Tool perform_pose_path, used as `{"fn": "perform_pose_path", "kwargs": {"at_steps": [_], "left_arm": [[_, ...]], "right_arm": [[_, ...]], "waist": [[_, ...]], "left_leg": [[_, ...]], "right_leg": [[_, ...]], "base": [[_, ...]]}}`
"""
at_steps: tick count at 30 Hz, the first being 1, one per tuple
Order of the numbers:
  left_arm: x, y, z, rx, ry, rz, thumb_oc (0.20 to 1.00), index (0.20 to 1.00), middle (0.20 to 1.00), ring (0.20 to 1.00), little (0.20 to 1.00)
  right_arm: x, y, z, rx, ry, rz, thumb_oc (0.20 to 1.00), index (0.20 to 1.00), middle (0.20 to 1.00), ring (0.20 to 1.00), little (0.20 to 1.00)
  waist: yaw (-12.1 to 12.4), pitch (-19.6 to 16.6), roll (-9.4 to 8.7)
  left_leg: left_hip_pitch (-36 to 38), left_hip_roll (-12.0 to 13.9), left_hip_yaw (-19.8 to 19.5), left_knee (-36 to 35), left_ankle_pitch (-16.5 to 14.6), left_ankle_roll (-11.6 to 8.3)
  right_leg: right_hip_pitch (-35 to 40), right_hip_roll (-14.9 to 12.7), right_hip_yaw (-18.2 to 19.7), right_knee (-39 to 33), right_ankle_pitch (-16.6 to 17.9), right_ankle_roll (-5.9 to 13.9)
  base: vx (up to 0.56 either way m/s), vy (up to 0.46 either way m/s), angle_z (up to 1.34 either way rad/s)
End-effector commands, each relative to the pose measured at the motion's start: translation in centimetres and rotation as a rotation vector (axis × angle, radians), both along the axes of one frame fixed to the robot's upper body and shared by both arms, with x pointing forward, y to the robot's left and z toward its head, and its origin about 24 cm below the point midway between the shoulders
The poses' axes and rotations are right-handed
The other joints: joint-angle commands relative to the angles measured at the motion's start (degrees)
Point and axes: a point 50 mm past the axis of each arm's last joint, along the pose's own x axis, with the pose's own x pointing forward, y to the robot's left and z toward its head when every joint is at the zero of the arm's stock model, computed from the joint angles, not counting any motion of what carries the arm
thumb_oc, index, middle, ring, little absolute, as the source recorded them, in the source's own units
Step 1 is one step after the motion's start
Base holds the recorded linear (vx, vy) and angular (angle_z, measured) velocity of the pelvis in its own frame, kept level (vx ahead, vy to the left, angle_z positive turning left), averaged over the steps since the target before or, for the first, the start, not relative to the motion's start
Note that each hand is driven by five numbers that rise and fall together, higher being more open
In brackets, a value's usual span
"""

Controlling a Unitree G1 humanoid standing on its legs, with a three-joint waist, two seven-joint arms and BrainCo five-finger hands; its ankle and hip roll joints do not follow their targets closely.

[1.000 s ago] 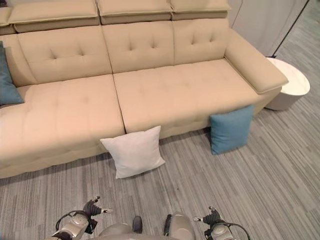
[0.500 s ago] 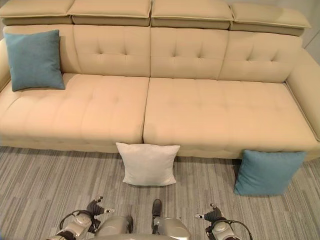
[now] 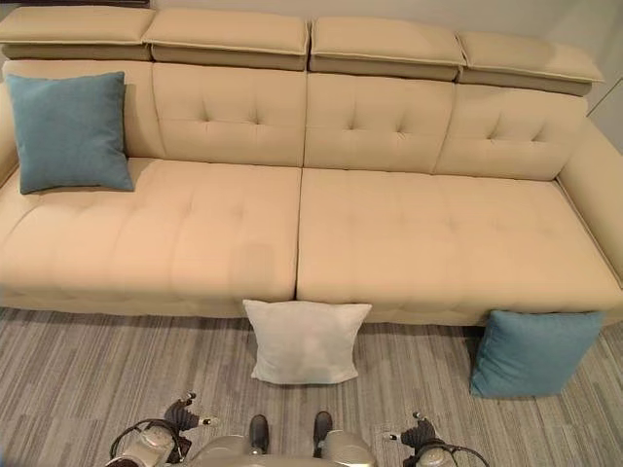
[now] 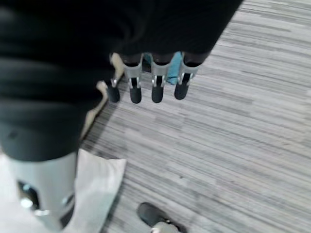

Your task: Pick up all the scattered cushions and arrange them neatly on the sofa.

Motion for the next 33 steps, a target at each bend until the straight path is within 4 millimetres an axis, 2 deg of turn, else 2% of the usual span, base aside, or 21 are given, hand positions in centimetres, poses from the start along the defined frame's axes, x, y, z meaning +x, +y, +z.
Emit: {"fn": "perform_pose_path", "kwargs": {"at_steps": [1, 2, 3, 7, 8, 14, 15, 19, 21, 23, 25, 28, 32, 33], "left_arm": [[1.0, 0.5, 0.5, 0.014, -0.042, 0.033, 1.000, 1.000, 1.000, 1.000, 1.000], [1.2, 0.8, 0.6, 0.020, -0.053, 0.041, 1.000, 1.000, 1.000, 1.000, 1.000], [1.2, 1.0, 0.6, 0.022, -0.053, 0.046, 1.000, 1.000, 1.000, 1.000, 1.000], [0.7, 1.1, 0.5, 0.020, -0.039, 0.060, 1.000, 1.000, 1.000, 1.000, 1.000], [0.2, 1.2, 0.3, 0.026, -0.023, 0.058, 1.000, 1.000, 1.000, 1.000, 1.000], [-0.1, 0.7, 0.0, 0.020, -0.005, 0.050, 1.000, 1.000, 1.000, 1.000, 1.000], [0.2, 0.0, 0.0, 0.004, -0.009, 0.023, 1.000, 1.000, 1.000, 1.000, 1.000], [1.5, -1.0, 0.2, -0.019, -0.041, -0.006, 1.000, 1.000, 1.000, 1.000, 1.000], [1.7, -1.1, 0.3, -0.025, -0.050, -0.005, 1.000, 1.000, 1.000, 1.000, 1.000], [1.9, -1.1, 0.4, -0.017, -0.055, -0.001, 1.000, 1.000, 1.000, 1.000, 1.000], [1.7, -1.0, 0.3, -0.017, -0.050, 0.012, 1.000, 1.000, 1.000, 1.000, 1.000], [1.2, -0.7, 0.2, -0.011, -0.035, 0.020, 1.000, 1.000, 1.000, 1.000, 1.000], [1.6, -0.2, 0.4, -0.001, -0.047, 0.027, 1.000, 1.000, 1.000, 1.000, 1.000], [1.9, 0.1, 0.7, 0.004, -0.067, 0.039, 1.000, 1.000, 1.000, 1.000, 1.000]], "right_arm": [[1.0, -0.1, 0.2, -0.011, -0.007, 0.031, 1.000, 1.000, 1.000, 1.000, 1.000], [1.4, 0.1, 0.4, -0.012, -0.020, 0.042, 1.000, 1.000, 1.000, 1.000, 1.000], [1.6, 0.1, 0.4, -0.013, -0.027, 0.045, 1.000, 1.000, 1.000, 1.000, 1.000], [1.7, -0.2, 0.5, -0.024, -0.030, 0.048, 1.000, 1.000, 1.000, 1.000, 1.000], [1.7, -0.4, 0.6, -0.033, -0.030, 0.045, 1.000, 1.000, 1.000, 1.000, 1.000], [1.3, -0.6, 0.5, -0.034, -0.024, 0.027, 1.000, 1.000, 1.000, 1.000, 1.000], [0.9, -0.9, 0.5, -0.033, -0.021, 0.001, 1.000, 1.000, 1.000, 1.000, 1.000], [0.9, -1.6, 0.7, -0.044, -0.029, -0.026, 1.000, 1.000, 1.000, 1.000, 1.000], [0.8, -1.8, 0.7, -0.050, -0.025, -0.029, 1.000, 1.000, 1.000, 1.000, 1.000], [0.7, -2.1, 0.8, -0.063, -0.019, -0.029, 1.000, 1.000, 1.000, 1.000, 1.000], [0.8, -2.1, 0.8, -0.062, -0.019, -0.029, 1.000, 1.000, 1.000, 1.000, 1.000], [0.6, -1.7, 0.6, -0.054, -0.010, -0.017, 1.000, 1.000, 1.000, 1.000, 1.000], [0.7, -0.9, 0.4, -0.042, 0.000, 0.010, 1.000, 1.000, 1.000, 1.000, 1.000], [1.2, -0.8, 0.5, -0.040, -0.014, 0.020, 1.000, 1.000, 1.000, 1.000, 1.000]], "waist": [[0.41, 0.28, -1.13], [0.20, 1.12, -0.63], [0.20, 1.17, -0.49], [0.56, 0.70, -0.26], [0.15, 0.53, -0.55], [-0.18, -0.10, -0.94], [-0.95, 0.13, -0.89], [-1.57, 1.67, -1.30], [-1.29, 1.97, -1.25], [-0.40, 2.11, -1.04], [-0.14, 2.07, -0.90], [0.06, 1.68, -1.23], [0.80, 1.27, -2.06], [1.19, 1.16, -2.46]], "left_leg": [[-3.11, -0.54, -4.01, 7.00, -7.53, -0.12], [-2.75, -0.56, -4.28, 6.24, -7.19, 0.30], [-2.37, -0.68, -4.36, 5.66, -7.16, 0.35], [-0.82, -0.72, -4.23, 3.72, -7.30, 0.12], [-0.41, -1.08, -5.05, 3.34, -7.34, -0.31], [-0.61, 0.06, -5.39, 3.41, -6.91, -2.27], [-1.88, 1.07, -5.43, 6.00, -7.14, -3.81], [-7.25, 1.56, -5.65, 15.64, -6.77, -5.52], [-8.65, 1.65, -5.97, 15.13, -6.62, -5.27], [-11.58, 2.30, -7.23, 10.81, -3.26, -5.61], [-11.53, 2.54, -8.28, 9.57, -2.63, -5.82], [-10.95, 2.26, -8.01, 9.64, -3.00, -5.65], [-10.16, 1.51, -6.71, 9.78, -4.67, -4.38], [-10.48, 0.98, -5.61, 10.74, -6.20, -3.29]], "right_leg": [[-1.18, -1.57, 0.68, 6.85, -0.20, 5.95], [-3.76, -1.65, 0.68, 10.36, 0.90, 6.59], [-4.34, -1.75, 0.25, 10.52, 0.87, 6.67], [-4.01, -2.89, -2.81, 5.47, 0.99, 5.73], [-4.36, -2.43, -1.84, 0.51, 2.05, 5.70], [-1.11, -1.29, -1.57, -3.73, 1.98, 4.62], [-0.02, -0.53, -1.73, -4.39, 0.93, 3.42], [1.46, -0.61, -2.63, -5.27, -0.04, 1.76], [2.38, -0.64, -2.58, -5.81, -0.56, 1.61], [3.43, -0.11, -2.59, -6.09, -1.61, 1.76], [4.07, 0.16, -2.20, -6.09, -2.55, 1.85], [4.50, -0.29, -1.61, -5.88, -2.57, 2.03], [4.27, -1.85, -0.60, -4.92, -2.44, 3.29], [3.19, -3.00, 0.09, -3.68, -2.16, 4.46]], "base": [[-0.03, 0.150, -0.33], [-0.03, 0.126, -0.24], [0.00, 0.069, -0.20], [0.07, -0.051, -0.24], [0.10, -0.171, -0.34], [0.08, -0.190, 0.10], [0.07, -0.277, 0.28], [0.01, -0.140, 0.48], [0.10, -0.002, 0.16], [0.18, 0.060, 0.10], [0.11, 0.057, 0.04], [0.16, 0.130, -0.25], [0.12, 0.178, -0.33], [0.09, 0.252, -0.34]]}}
